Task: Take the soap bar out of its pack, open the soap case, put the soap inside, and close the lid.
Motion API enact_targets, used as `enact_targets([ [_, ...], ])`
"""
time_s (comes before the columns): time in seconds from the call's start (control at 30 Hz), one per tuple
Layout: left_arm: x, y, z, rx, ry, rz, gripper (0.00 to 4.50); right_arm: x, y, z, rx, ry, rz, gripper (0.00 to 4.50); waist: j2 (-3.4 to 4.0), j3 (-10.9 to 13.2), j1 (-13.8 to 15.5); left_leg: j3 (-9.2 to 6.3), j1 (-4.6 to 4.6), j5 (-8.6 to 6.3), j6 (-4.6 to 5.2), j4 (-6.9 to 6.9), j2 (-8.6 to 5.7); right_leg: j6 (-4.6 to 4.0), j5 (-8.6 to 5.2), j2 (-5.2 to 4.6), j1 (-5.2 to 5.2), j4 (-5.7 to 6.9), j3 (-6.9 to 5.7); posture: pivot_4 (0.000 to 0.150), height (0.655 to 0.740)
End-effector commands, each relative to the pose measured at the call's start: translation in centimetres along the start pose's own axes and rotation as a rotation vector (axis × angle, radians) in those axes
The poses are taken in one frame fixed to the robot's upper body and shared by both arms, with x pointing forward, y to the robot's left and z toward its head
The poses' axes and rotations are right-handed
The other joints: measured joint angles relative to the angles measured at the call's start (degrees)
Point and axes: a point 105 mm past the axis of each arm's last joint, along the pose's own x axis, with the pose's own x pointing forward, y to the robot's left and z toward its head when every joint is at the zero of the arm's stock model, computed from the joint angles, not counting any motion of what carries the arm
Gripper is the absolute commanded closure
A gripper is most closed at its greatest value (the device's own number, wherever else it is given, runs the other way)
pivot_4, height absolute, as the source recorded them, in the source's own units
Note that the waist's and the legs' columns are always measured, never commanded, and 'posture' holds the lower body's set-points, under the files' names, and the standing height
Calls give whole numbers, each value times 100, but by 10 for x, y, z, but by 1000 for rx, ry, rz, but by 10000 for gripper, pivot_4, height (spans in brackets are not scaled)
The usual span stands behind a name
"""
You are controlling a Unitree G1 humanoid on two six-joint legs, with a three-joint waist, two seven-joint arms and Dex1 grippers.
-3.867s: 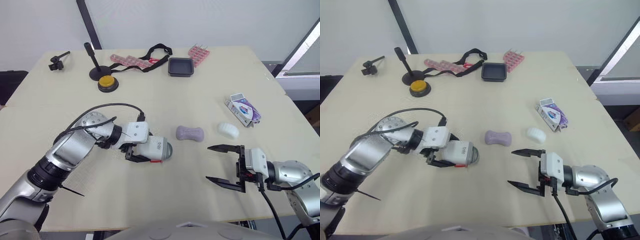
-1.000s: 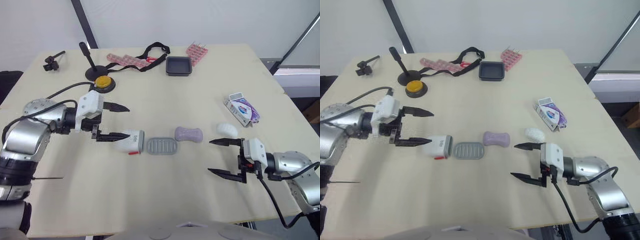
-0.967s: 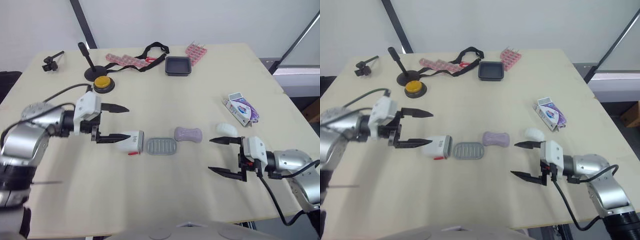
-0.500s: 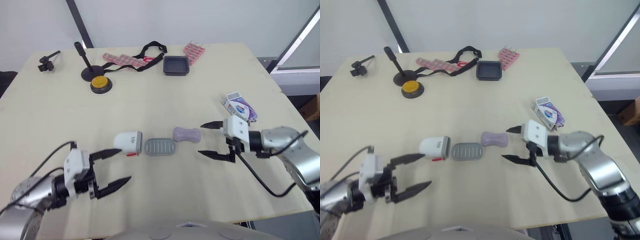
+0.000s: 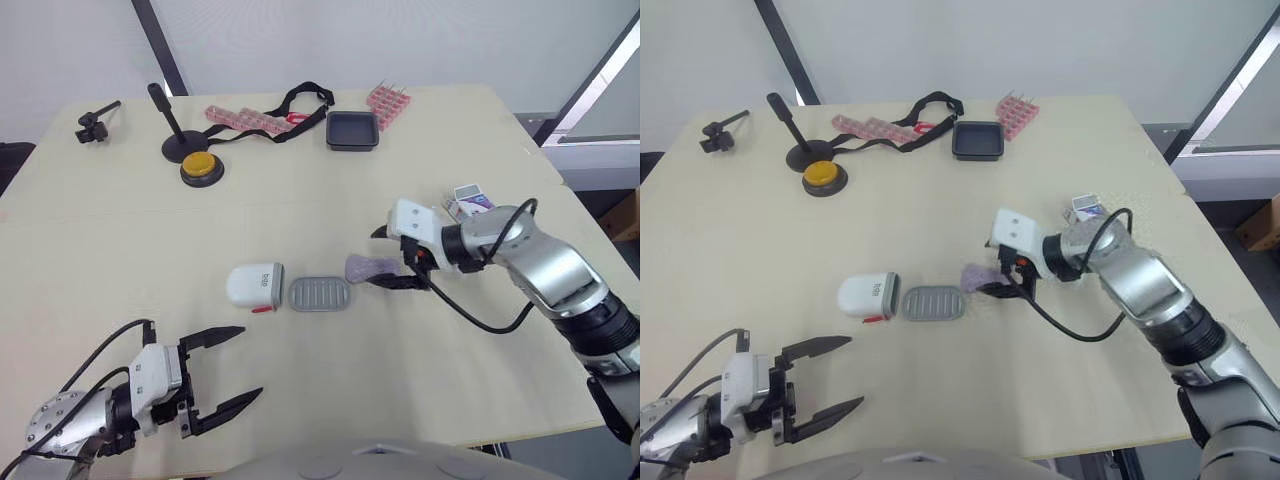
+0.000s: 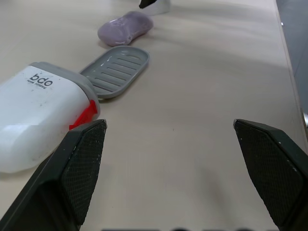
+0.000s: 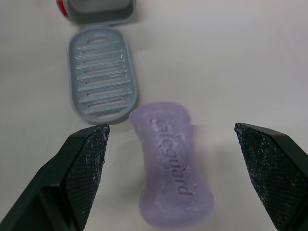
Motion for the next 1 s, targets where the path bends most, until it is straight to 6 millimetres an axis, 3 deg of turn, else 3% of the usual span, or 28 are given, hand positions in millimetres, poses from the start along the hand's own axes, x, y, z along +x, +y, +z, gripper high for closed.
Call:
enact_targets([
  [0.03,1,-8,0,43,-11,-41,88,0,-3,6,-7,15,2,0,0,0,0,1,0,1,-1,2,0,0,0,0,-2,6,2,1500,7291],
  [0.2,-1,-19,-1,66,-13,-84,88,8,-4,2,13,65,28,0,0,0,0,1,5,3,-4,7,4,-1,-1,2,-6,23,4,1500,7291],
  [0.63,0,11,11,82,-58,-11,88,25,-14,-5,-23,158,41,0,-1,-1,30,3,3,17,-18,19,16,-7,1,16,-19,53,6,1500,7291],
  [0.93,5,14,13,80,-49,-15,88,30,-17,-5,-32,162,31,0,-1,-1,22,3,2,21,-25,23,20,-8,2,24,-23,64,9,1500,7291],
  [1.0,6,15,13,84,-44,-13,0,30,-18,-5,-35,163,29,6347,-1,-1,32,3,2,21,-26,26,20,-10,3,24,-23,67,10,1500,7291],
])
